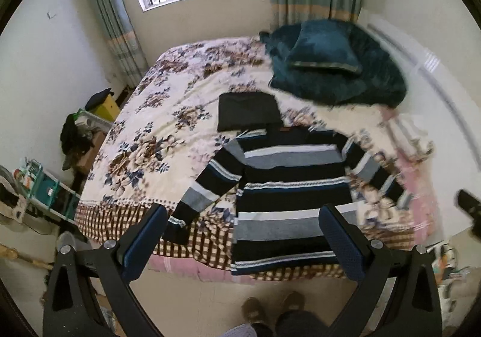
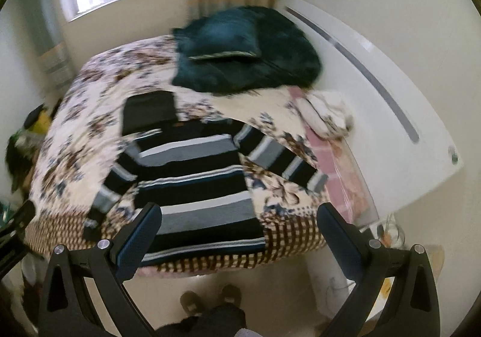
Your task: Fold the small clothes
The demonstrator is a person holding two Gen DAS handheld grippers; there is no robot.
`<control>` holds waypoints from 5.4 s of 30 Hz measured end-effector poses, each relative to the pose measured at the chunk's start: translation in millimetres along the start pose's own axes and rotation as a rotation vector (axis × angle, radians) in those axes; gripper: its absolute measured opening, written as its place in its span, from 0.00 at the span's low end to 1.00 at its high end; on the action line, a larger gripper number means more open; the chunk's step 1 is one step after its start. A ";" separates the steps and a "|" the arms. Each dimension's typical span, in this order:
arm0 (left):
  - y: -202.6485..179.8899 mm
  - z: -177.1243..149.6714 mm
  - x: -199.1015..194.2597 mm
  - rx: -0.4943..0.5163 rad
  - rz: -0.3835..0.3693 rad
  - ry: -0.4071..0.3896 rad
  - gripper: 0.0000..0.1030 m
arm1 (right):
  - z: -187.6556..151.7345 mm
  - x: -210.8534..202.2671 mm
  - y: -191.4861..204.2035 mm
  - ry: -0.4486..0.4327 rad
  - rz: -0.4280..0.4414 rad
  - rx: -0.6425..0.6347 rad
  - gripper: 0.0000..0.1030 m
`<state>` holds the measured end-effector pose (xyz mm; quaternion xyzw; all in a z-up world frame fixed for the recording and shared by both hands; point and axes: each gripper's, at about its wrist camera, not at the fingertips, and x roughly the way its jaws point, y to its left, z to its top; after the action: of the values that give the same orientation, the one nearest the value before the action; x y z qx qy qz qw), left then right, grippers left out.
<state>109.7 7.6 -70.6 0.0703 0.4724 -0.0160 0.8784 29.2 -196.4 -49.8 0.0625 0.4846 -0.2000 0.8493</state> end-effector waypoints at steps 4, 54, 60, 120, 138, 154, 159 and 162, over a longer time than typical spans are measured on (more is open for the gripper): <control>-26.4 9.5 68.0 0.019 -0.013 0.081 1.00 | 14.0 88.2 -53.2 0.060 -0.043 0.118 1.00; 51.3 -19.0 480.8 -0.338 0.279 0.265 1.00 | 163.4 505.8 166.8 -0.053 0.390 0.086 0.07; 127.9 -52.6 481.7 -0.431 0.350 0.285 1.00 | 88.3 544.9 363.3 0.046 0.402 -0.293 0.06; 315.9 -269.9 432.9 -1.609 0.061 -0.038 0.05 | 0.3 570.6 279.3 0.321 0.164 -0.321 0.83; -12.6 101.0 441.6 -0.531 -0.411 -0.078 0.05 | 56.8 613.8 91.5 0.365 0.145 0.008 0.86; -202.2 131.0 509.8 -0.202 -0.553 0.151 0.76 | 82.5 630.1 -26.3 0.411 0.246 0.128 0.87; -79.7 94.4 490.9 -0.314 -0.266 0.096 0.77 | 119.2 622.9 1.1 0.351 0.402 0.112 0.87; -11.3 64.9 508.0 -0.374 -0.086 0.160 0.77 | 142.1 639.4 41.7 0.334 0.403 0.030 0.86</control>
<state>443.4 6.9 -459.3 -0.1133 0.5379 0.0402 0.8344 447.3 -379.5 -521.5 0.2025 0.5927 -0.0209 0.7793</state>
